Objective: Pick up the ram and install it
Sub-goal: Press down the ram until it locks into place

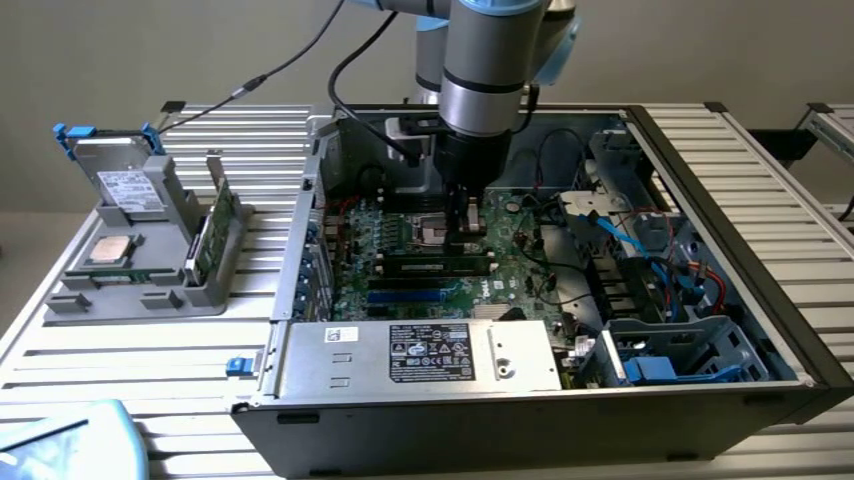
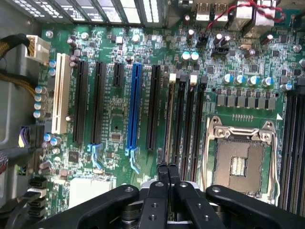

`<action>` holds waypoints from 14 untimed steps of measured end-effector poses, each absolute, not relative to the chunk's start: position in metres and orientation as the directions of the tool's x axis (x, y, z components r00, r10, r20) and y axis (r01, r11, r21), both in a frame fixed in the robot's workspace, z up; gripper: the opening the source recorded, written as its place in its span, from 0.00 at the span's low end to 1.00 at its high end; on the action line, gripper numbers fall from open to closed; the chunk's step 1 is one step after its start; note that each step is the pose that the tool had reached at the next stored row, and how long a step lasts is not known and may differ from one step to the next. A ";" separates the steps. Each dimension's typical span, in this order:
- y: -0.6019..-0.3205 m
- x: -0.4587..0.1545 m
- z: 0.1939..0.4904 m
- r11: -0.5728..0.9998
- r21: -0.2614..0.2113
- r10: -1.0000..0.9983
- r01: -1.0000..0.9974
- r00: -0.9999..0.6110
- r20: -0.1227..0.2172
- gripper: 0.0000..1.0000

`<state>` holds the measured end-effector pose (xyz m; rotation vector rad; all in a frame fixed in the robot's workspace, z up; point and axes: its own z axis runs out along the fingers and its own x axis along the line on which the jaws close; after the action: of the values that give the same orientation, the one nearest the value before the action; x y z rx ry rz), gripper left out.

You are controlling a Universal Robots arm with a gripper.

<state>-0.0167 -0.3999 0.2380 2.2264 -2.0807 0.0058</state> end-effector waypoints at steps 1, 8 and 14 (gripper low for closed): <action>-0.400 -0.014 0.238 -0.065 0.066 -0.995 -0.996 0.070 0.067 0.10; -0.400 -0.004 0.237 -0.065 0.066 -0.995 -0.996 0.070 0.067 0.10; -0.399 -0.003 0.229 -0.065 0.066 -0.995 -0.996 0.070 0.067 0.10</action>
<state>-0.0025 -0.3988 0.2287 2.2263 -2.0806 0.0060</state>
